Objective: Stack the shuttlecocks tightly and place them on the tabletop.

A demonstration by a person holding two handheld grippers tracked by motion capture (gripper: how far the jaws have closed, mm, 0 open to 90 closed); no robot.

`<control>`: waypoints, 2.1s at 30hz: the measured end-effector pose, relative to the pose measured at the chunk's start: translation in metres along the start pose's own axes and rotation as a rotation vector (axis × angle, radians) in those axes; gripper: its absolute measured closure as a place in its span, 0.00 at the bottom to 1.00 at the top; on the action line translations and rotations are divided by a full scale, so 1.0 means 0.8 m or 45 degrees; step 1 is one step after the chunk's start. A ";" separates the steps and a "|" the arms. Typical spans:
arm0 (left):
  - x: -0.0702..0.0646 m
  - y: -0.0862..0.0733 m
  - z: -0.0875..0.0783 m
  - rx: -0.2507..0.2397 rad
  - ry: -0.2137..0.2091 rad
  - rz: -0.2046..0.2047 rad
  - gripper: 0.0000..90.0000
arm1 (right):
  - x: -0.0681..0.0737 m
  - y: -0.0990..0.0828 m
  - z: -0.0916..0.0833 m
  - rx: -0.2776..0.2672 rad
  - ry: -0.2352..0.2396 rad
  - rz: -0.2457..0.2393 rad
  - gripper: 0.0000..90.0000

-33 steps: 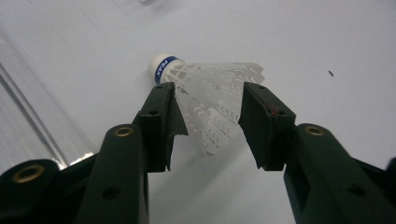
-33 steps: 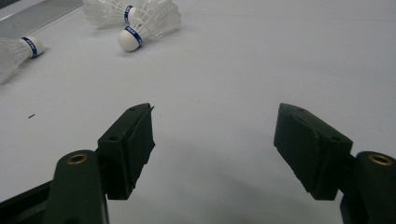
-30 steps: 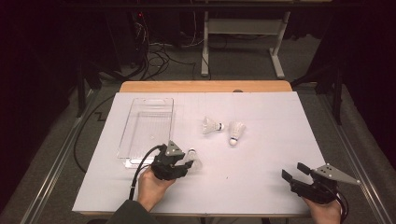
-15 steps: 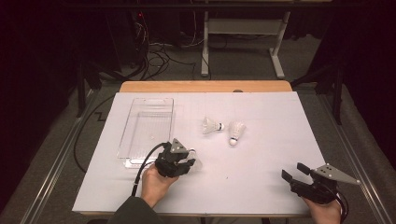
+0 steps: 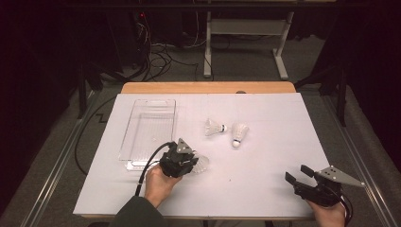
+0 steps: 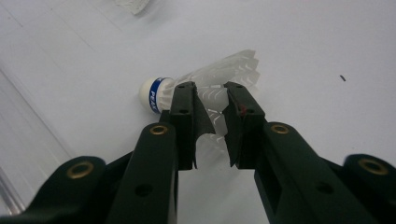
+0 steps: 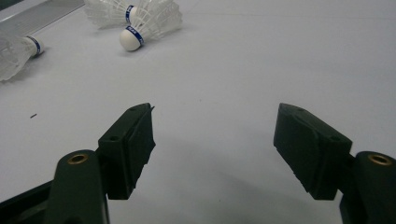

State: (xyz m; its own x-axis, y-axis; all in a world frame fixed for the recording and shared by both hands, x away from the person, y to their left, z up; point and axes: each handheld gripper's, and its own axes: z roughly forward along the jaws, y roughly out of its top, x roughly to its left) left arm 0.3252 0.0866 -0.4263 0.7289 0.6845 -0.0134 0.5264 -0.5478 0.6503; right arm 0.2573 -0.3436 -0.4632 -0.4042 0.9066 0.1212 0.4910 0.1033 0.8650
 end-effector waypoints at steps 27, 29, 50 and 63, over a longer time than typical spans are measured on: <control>0.024 0.032 -0.004 0.017 0.002 -0.066 0.99 | 0.000 0.000 0.000 -0.002 0.007 0.000 0.33; 0.029 0.035 -0.004 0.024 -0.005 -0.084 0.99 | 0.000 0.000 0.000 -0.002 0.008 0.001 0.33; 0.075 0.069 0.003 0.132 0.043 -0.225 0.99 | 0.000 0.000 0.000 -0.001 0.009 0.001 0.33; 0.088 0.072 0.009 0.159 0.046 -0.281 0.99 | 0.000 0.000 0.000 0.002 0.010 0.000 0.33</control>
State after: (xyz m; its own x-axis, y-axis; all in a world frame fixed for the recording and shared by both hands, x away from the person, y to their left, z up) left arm 0.4098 0.1003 -0.3952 0.5753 0.8097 -0.1163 0.7228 -0.4366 0.5356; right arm 0.2575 -0.3435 -0.4634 -0.4102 0.9034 0.1249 0.4920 0.1039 0.8644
